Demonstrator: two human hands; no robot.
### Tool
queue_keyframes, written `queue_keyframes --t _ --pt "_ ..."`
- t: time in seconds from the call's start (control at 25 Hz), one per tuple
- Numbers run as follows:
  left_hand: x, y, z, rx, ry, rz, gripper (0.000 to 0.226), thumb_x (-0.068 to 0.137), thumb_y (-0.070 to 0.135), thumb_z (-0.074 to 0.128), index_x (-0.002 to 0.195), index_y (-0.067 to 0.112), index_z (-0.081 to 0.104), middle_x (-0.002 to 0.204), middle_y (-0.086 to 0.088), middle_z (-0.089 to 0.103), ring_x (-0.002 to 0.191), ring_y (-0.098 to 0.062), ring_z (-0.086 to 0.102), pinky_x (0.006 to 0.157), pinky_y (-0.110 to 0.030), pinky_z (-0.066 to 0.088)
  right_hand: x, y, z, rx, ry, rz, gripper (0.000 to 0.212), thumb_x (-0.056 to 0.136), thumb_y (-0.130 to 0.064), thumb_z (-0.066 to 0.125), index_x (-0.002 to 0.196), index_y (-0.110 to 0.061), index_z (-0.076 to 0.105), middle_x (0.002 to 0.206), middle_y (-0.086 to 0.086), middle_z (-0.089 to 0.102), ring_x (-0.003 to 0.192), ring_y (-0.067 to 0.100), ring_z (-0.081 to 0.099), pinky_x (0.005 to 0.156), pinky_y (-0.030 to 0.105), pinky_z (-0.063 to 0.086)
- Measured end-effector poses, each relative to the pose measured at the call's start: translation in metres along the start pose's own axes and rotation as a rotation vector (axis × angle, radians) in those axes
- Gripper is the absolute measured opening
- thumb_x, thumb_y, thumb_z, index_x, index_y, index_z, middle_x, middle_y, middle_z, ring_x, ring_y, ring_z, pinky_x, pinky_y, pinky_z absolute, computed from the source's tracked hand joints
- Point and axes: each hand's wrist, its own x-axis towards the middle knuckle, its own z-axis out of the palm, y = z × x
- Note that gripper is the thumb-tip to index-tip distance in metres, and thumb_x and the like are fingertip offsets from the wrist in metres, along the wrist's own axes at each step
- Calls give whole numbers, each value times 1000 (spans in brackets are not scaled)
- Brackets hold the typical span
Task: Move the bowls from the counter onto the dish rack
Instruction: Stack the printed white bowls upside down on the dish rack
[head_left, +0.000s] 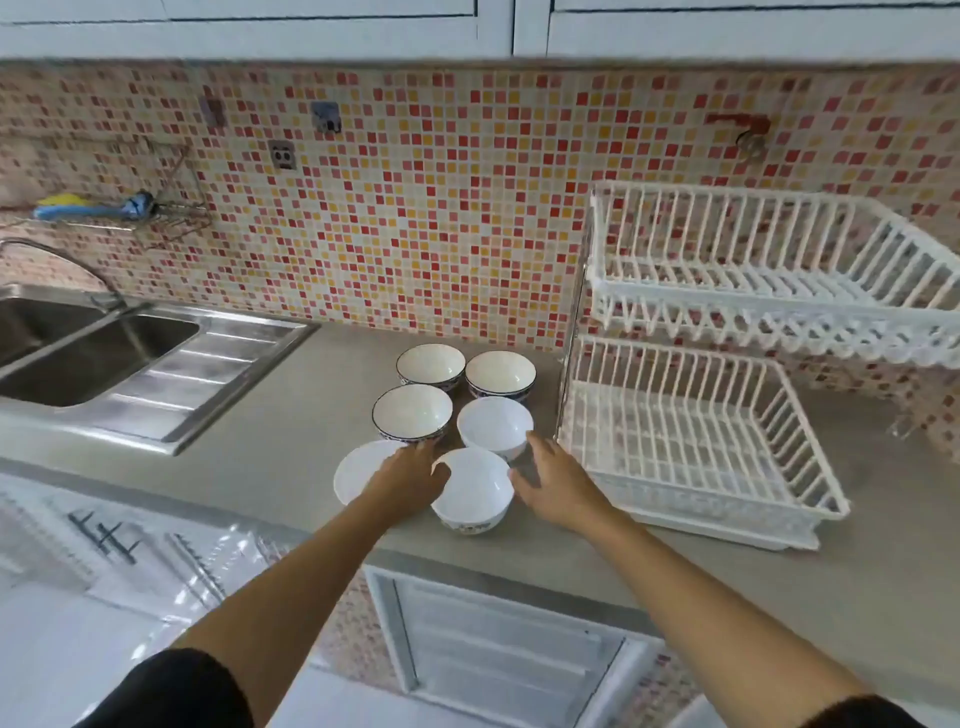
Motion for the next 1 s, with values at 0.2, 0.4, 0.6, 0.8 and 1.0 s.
queue_keyframes --t 0.2,0.4,0.6,0.8,1.0 --pt "9 -22 58 -67 -180 -190 42 97 24 33 128 1 48 129 -21 54 119 -37 52 95 -37 42 44 25 71 147 -91 335 59 90 -45 48 133 -6 42 128 13 55 115 30 54 91 33 43" --pt "26 -32 98 -487 -206 -293 55 87 30 47 136 7 39 131 -15 54 122 -36 52 100 -35 41 75 48 131 414 -95 468 47 90 -18 50 135 -7 40 129 14 55 114 33 54 88 30 44" --pt "11 -19 73 -603 -101 -277 46 93 24 46 133 3 44 133 -17 55 121 -35 51 97 -34 41 57 39 114 464 36 419 43 83 -10 46 125 -14 40 126 16 54 102 33 58 75 37 53" --pt "5 -3 -14 -912 73 -114 40 95 51 33 126 29 46 132 -12 54 118 -34 53 95 -33 41 26 -19 32 323 251 70 48 92 -6 48 137 -8 34 119 6 55 95 22 56 76 22 52" --pt "17 51 -120 -1119 118 116 68 88 69 15 138 29 39 139 -9 51 119 -29 54 89 -34 43 0 -89 -77 624 508 -188 39 84 -66 40 117 -45 37 119 -6 53 105 7 56 89 30 48"
